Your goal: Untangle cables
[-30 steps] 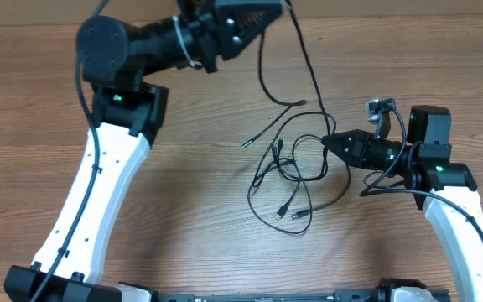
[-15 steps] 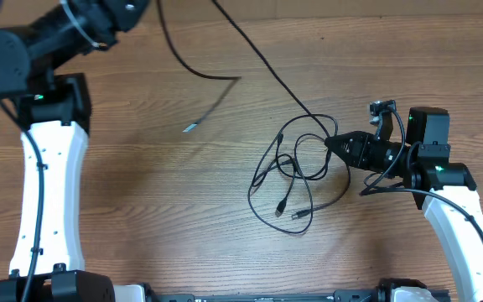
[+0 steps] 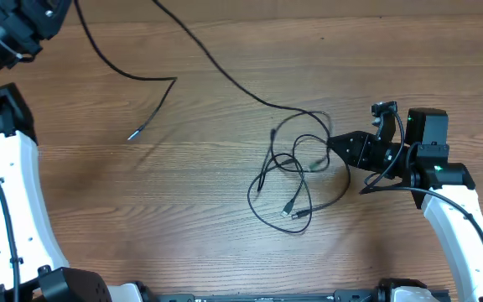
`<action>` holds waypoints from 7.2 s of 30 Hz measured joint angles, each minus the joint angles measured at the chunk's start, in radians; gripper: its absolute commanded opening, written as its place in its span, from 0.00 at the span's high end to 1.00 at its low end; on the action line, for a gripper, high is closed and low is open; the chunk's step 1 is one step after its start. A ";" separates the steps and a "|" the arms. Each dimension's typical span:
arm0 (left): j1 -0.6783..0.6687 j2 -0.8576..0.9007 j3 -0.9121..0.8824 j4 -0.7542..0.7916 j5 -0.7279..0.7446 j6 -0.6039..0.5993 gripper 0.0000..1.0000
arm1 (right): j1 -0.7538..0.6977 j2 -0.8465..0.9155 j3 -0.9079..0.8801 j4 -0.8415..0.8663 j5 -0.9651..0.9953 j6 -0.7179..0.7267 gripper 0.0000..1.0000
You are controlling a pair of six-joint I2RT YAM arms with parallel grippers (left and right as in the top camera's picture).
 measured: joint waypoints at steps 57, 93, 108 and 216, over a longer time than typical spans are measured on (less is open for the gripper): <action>-0.483 -0.087 0.006 0.204 0.158 -0.236 0.96 | 0.000 0.206 -0.006 0.119 0.011 0.004 0.00; -0.650 -0.106 0.172 0.126 0.100 -0.238 0.96 | 0.033 0.352 -0.006 0.231 0.049 0.003 0.00; -0.597 -0.087 0.173 0.092 0.324 -0.047 0.96 | 0.033 0.353 -0.007 0.372 -0.579 -0.011 0.00; 0.478 0.070 0.244 -1.015 -0.056 0.672 0.96 | -0.294 0.355 -0.010 -0.072 0.169 -0.020 0.00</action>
